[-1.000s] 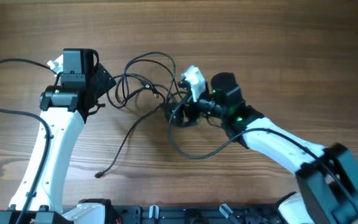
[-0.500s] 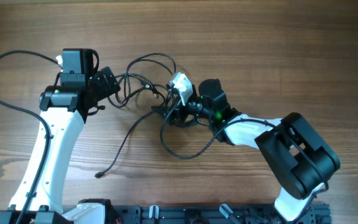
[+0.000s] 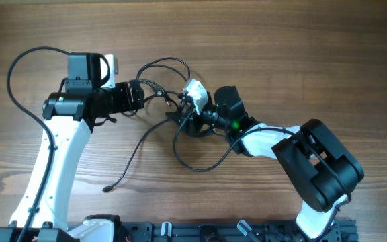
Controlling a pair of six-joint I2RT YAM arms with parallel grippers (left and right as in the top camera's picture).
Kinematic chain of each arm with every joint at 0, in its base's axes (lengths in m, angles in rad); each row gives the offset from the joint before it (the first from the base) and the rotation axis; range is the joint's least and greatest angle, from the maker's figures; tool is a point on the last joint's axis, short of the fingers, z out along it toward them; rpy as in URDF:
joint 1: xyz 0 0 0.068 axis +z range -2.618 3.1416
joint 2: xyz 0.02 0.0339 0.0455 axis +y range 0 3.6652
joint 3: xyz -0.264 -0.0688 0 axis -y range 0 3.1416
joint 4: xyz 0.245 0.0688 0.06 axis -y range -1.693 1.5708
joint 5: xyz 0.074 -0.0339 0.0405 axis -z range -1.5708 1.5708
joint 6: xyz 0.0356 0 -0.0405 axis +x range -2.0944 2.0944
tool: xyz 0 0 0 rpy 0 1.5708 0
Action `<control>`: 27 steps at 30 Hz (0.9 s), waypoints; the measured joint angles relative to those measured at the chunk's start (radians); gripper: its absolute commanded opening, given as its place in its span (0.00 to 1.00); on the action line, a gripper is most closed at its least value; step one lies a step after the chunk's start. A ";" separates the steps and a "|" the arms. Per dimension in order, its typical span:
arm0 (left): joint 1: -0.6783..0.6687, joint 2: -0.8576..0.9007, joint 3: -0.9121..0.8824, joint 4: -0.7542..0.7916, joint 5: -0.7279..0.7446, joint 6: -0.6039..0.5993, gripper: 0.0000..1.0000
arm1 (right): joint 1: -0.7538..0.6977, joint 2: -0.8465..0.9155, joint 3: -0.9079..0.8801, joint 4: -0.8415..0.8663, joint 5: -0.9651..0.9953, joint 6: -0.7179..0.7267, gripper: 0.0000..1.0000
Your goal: Untangle cables
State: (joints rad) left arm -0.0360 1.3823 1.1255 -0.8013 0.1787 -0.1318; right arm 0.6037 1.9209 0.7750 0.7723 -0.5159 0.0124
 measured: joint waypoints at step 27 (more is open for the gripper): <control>-0.089 0.000 0.000 -0.026 0.056 0.135 1.00 | 0.031 0.023 0.000 0.021 -0.106 0.122 0.04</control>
State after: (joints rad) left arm -0.1246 1.3823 1.1255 -0.8276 0.2348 0.0032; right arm 0.6342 1.9438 0.7750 0.7937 -0.6220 0.1341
